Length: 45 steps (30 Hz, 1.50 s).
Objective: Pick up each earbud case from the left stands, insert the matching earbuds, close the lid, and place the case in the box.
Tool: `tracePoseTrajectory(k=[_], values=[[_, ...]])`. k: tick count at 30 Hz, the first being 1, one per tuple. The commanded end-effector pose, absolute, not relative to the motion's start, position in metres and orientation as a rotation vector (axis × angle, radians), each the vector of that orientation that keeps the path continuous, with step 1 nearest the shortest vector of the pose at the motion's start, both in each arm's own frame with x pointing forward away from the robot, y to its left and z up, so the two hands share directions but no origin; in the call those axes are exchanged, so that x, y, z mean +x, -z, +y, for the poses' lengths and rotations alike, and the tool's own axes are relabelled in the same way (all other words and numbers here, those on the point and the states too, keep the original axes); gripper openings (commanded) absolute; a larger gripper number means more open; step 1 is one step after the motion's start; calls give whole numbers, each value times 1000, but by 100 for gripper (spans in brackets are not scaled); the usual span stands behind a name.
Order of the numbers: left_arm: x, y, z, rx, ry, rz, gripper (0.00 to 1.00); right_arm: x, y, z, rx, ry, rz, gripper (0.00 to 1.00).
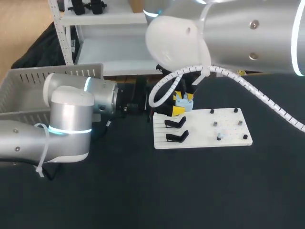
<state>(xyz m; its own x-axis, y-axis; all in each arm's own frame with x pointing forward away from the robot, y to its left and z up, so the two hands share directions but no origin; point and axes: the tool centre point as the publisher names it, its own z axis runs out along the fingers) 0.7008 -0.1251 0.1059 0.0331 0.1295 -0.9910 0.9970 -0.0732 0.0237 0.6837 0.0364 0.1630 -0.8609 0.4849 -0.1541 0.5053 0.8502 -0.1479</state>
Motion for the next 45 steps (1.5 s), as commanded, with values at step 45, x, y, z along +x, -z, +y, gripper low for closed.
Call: tracePoseTrajectory(k=[45], values=[[701, -106, -126, 1372, 1174, 1251, 0, 693, -151, 34, 816, 345, 2929, 0]])
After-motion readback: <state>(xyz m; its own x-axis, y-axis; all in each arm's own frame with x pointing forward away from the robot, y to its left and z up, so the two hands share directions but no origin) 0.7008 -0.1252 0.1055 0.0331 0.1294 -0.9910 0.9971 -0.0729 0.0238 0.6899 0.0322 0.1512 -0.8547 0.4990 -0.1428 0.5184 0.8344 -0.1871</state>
